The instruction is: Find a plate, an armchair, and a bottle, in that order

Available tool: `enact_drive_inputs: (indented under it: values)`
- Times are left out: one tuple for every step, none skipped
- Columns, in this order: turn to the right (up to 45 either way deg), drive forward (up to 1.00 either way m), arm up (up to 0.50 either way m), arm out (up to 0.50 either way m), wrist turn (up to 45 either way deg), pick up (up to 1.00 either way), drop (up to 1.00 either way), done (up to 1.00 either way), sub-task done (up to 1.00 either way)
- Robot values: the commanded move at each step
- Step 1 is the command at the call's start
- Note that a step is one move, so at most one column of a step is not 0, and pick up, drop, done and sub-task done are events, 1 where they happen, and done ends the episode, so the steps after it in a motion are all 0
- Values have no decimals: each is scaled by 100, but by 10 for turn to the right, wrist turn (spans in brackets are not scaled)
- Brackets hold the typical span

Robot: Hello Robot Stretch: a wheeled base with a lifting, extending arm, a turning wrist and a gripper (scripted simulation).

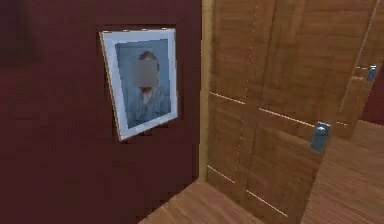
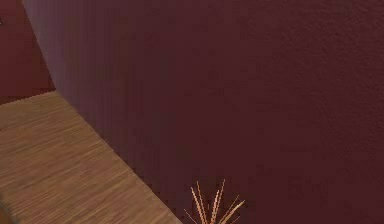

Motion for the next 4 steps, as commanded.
enact_drive_inputs:
  values:
    - [0,20,0,0,0,0,0,0,0]
    - [420,0,0,0,0,0,0,0,0]
    - [0,30,0,0,0,0,0,0,0]
    - [360,0,0,0,0,0,0,0,0]
